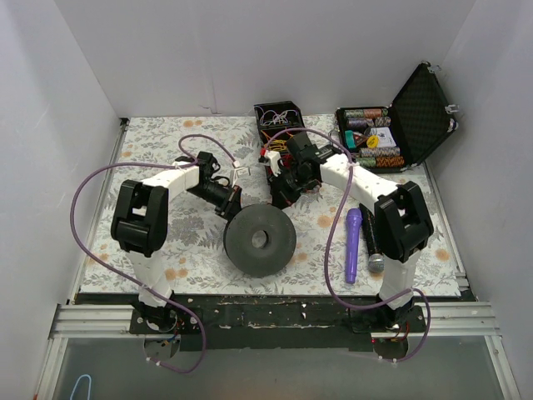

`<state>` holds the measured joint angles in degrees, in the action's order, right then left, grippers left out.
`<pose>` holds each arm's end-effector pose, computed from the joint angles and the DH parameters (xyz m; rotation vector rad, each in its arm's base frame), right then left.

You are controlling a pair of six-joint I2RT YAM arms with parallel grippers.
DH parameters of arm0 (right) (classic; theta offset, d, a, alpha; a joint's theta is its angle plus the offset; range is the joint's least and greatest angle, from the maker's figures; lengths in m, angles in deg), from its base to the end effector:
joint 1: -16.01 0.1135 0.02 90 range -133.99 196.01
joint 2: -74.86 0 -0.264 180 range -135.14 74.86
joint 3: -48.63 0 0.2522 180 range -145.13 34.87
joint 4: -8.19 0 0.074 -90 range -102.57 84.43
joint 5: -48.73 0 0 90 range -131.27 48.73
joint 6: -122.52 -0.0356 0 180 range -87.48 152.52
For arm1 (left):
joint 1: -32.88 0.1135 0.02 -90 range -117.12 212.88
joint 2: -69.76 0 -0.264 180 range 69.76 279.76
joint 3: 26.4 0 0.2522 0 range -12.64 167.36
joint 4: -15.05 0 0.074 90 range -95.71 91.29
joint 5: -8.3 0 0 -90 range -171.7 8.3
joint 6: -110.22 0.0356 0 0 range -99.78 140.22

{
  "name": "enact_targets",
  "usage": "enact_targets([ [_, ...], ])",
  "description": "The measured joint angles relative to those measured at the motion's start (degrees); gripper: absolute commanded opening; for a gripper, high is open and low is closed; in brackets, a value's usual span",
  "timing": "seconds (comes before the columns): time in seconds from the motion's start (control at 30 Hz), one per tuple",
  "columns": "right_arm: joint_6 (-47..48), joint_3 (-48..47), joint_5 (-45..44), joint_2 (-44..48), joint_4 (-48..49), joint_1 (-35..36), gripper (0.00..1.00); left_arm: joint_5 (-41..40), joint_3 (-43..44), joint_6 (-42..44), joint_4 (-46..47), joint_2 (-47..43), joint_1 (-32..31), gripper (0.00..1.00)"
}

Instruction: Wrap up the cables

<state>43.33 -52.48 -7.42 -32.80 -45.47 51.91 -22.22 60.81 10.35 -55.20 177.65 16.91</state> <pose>0.3141 0.2518 0.2464 -1.2305 2.3160 0.9275 0.3142 -0.1218 0.1836 -0.1234 -2.5374 1.4100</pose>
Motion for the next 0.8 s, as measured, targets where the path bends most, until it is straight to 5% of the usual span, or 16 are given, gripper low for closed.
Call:
enact_targets([
  [0.3, -6.47, -0.31, 2.93, -3.34, 7.56, 0.83, 0.01, 1.77, 0.02, -1.09, 0.42, 5.29, 0.98, 0.0],
  [0.5, -8.98, -0.31, 0.96, -6.23, 11.32, 1.14, 0.01, 0.13, 0.0, -3.28, 1.84, 6.75, 2.56, 0.26],
  [0.8, -10.93, -0.33, -2.84, -10.34, 11.85, 0.92, 0.01, -6.95, 0.35, -8.81, 10.64, 9.05, 3.23, 0.45],
])
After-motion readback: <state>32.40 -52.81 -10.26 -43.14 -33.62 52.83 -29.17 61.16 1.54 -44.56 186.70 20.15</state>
